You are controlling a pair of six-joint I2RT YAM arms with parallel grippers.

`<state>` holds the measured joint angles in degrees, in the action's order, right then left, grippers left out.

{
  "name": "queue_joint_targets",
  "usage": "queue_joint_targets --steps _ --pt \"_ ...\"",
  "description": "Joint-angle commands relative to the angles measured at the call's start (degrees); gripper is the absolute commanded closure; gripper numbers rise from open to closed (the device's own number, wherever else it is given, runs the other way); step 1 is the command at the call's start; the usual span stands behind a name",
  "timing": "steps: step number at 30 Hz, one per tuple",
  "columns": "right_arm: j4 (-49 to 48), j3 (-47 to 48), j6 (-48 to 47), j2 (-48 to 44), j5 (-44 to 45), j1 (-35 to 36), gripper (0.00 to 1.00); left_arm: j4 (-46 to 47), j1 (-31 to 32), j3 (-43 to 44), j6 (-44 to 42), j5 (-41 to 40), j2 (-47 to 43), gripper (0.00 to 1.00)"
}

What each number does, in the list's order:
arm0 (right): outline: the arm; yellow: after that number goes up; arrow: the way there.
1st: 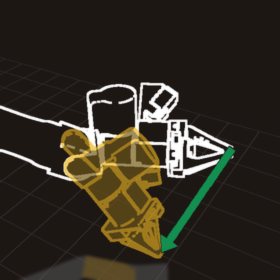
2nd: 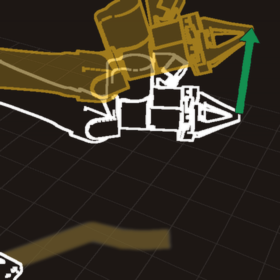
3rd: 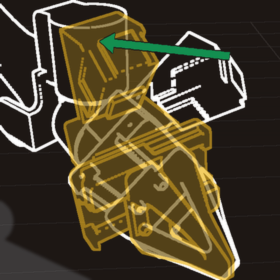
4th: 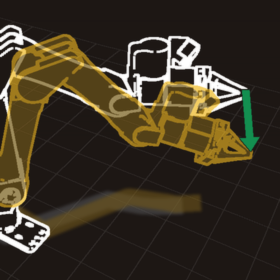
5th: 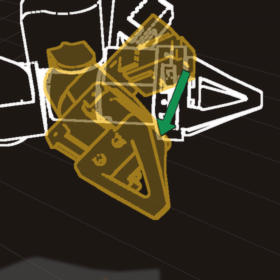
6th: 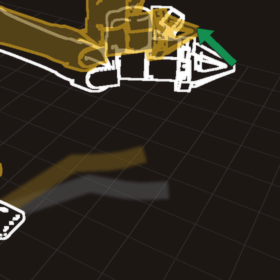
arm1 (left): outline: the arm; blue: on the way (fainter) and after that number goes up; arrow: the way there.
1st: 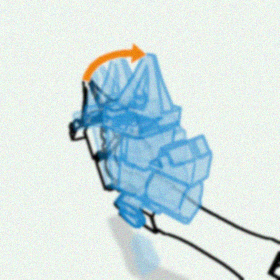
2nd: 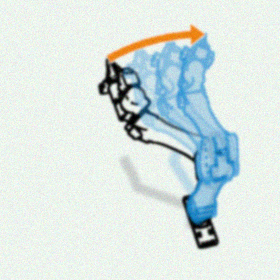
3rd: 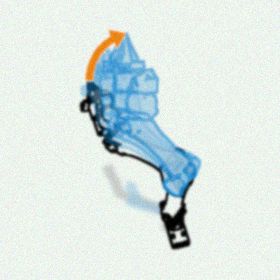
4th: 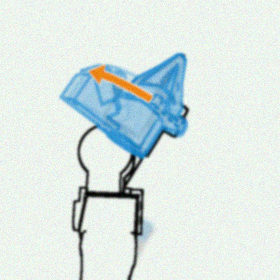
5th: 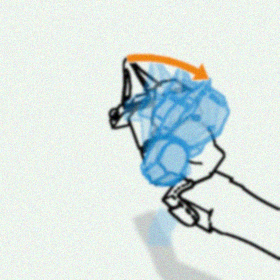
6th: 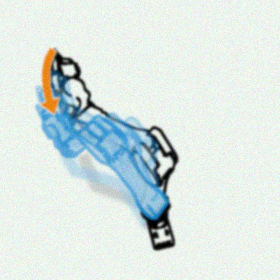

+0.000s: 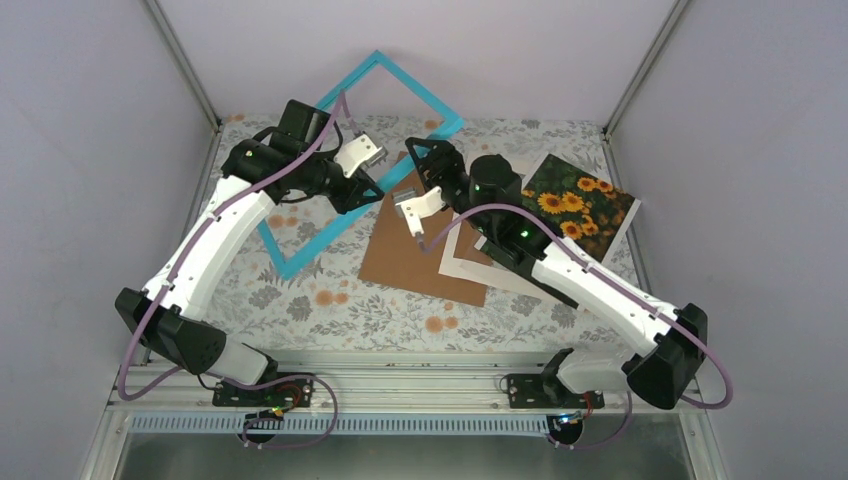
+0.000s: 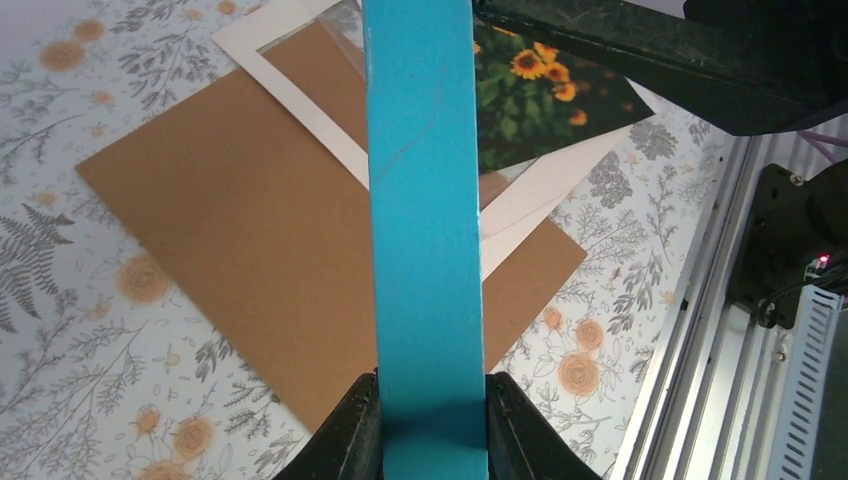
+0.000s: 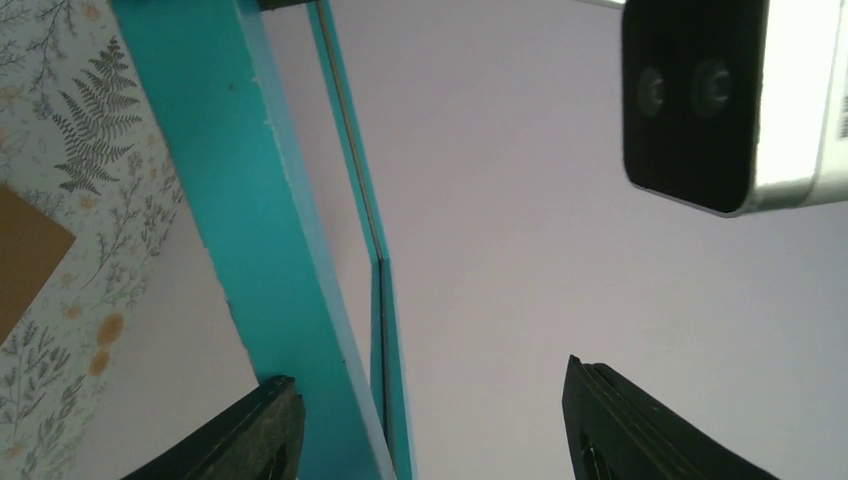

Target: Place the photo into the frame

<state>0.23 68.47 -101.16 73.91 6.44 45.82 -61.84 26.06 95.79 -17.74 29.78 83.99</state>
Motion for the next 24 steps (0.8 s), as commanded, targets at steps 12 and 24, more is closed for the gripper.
queue_joint_targets --steps 12,24 --pt "2.7 -2.5 -1.1 0.5 5.5 0.1 0.31 3.2 1.7 1.2 -5.8 0.6 -3.3 0.98" --pt "-0.3 -2.5 -0.7 1.1 7.8 -1.3 0.57 0.4 1.8 1.2 -9.7 4.5 -3.1 0.98"
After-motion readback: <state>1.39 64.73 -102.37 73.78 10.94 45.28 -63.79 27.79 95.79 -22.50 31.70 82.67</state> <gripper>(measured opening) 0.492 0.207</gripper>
